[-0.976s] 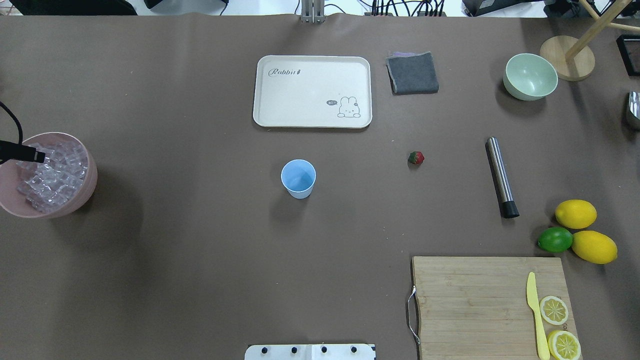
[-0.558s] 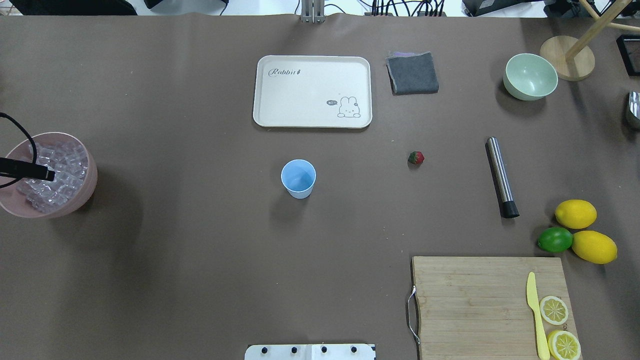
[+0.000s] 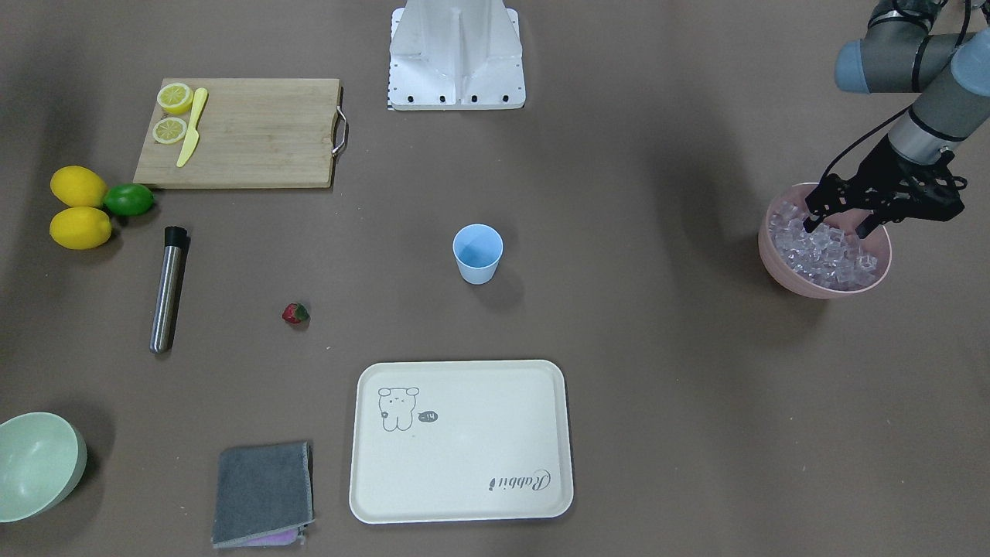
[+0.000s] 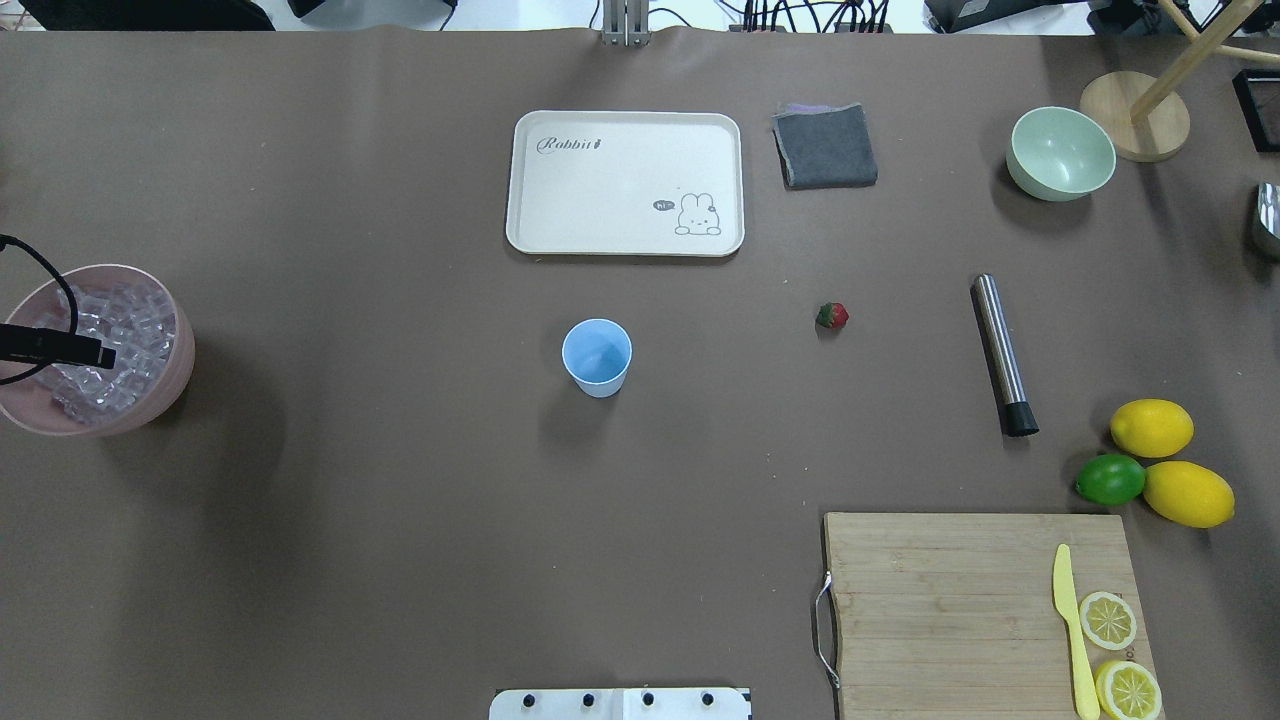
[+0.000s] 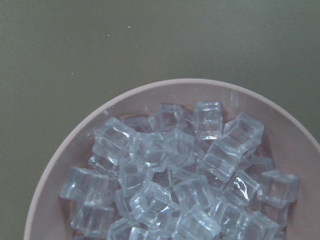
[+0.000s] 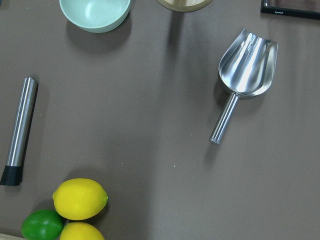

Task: Mash ice and strawberries in cup
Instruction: 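Close the left gripper on an ice cube in the pink bowl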

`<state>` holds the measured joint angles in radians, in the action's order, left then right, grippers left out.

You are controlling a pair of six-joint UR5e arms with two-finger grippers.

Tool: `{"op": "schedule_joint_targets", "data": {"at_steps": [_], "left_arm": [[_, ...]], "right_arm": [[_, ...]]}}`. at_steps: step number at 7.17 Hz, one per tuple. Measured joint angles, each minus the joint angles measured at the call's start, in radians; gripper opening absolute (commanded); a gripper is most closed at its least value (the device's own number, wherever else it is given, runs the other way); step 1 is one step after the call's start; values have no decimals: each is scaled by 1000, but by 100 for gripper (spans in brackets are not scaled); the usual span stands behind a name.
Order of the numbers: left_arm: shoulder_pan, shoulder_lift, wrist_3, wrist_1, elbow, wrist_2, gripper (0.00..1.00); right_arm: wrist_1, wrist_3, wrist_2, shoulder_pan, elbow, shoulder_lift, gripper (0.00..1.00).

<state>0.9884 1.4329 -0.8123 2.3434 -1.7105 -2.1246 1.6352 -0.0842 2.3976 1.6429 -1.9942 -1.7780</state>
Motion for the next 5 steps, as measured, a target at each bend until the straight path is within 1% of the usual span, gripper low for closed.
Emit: {"op": "schedule_joint_targets", "data": {"at_steps": [2,5], "left_arm": [[-8,1,-2,28,20,4,98],[-14,4,-3,38,25,5,98]], "right_arm": [[0,0,0,0,0,0,100],[0,0,0,0,0,0,100]]}}
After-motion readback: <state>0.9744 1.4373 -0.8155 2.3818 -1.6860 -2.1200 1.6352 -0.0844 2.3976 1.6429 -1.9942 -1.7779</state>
